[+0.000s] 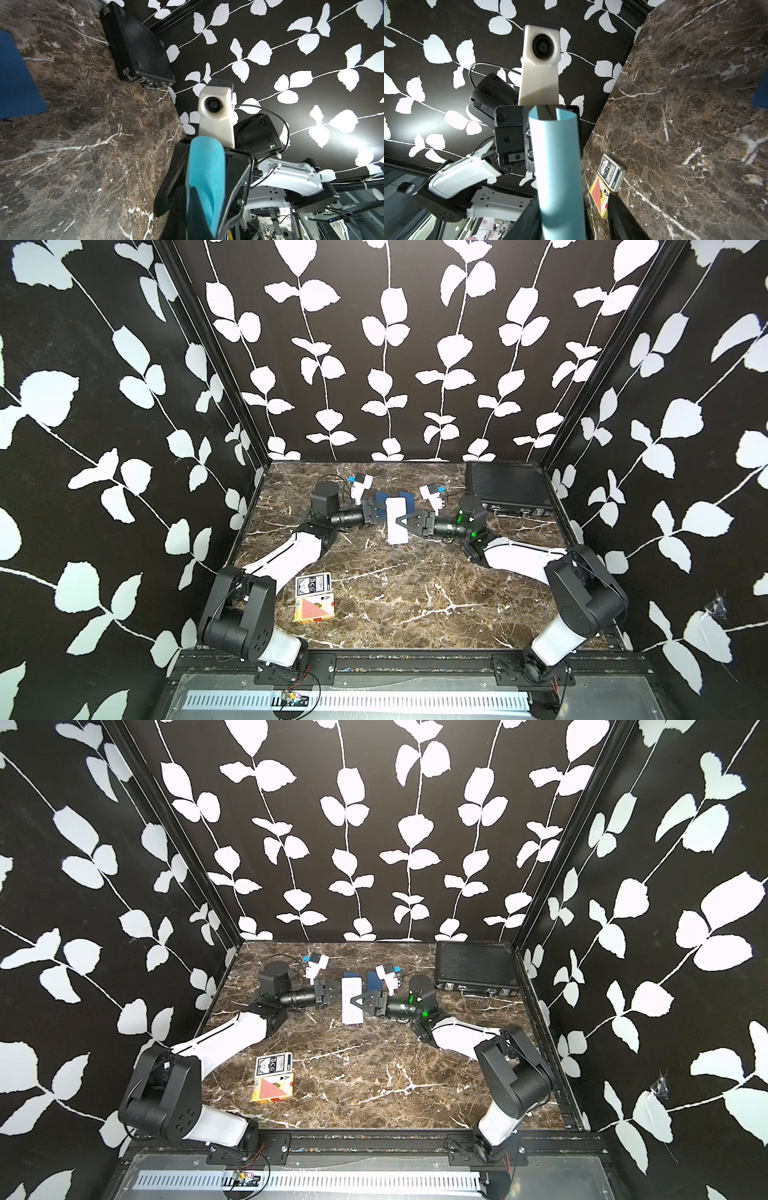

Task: Fold the square paper along the opposite sides
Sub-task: Fold the paper.

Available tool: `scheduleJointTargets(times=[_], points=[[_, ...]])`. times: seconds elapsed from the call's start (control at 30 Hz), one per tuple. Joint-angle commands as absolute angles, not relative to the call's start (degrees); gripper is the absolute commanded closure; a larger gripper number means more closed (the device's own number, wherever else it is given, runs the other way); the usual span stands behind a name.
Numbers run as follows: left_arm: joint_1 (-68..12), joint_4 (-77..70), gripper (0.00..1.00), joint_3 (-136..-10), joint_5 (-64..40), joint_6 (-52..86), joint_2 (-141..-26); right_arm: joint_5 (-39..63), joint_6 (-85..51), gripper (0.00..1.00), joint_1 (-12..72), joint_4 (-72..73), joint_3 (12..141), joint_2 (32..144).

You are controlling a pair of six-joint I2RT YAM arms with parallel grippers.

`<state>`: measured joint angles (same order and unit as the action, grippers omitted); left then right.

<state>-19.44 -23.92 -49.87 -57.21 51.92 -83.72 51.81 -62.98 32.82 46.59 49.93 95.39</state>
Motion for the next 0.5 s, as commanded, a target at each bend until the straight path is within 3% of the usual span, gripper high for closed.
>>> scheduleJointTargets(times=[0.0,0.47], points=[[-19.2,-24.5,1.00,-49.8,-58.4,51.0,-82.8,52.5,-64.8,0.56,33.5,51.2,53.1,96.6],[-19.2,-22.0,1.00,-50.4,-58.4,49.4,-82.3,56.8,-65.8,0.69,33.2,50.5,54.0,97.0]])
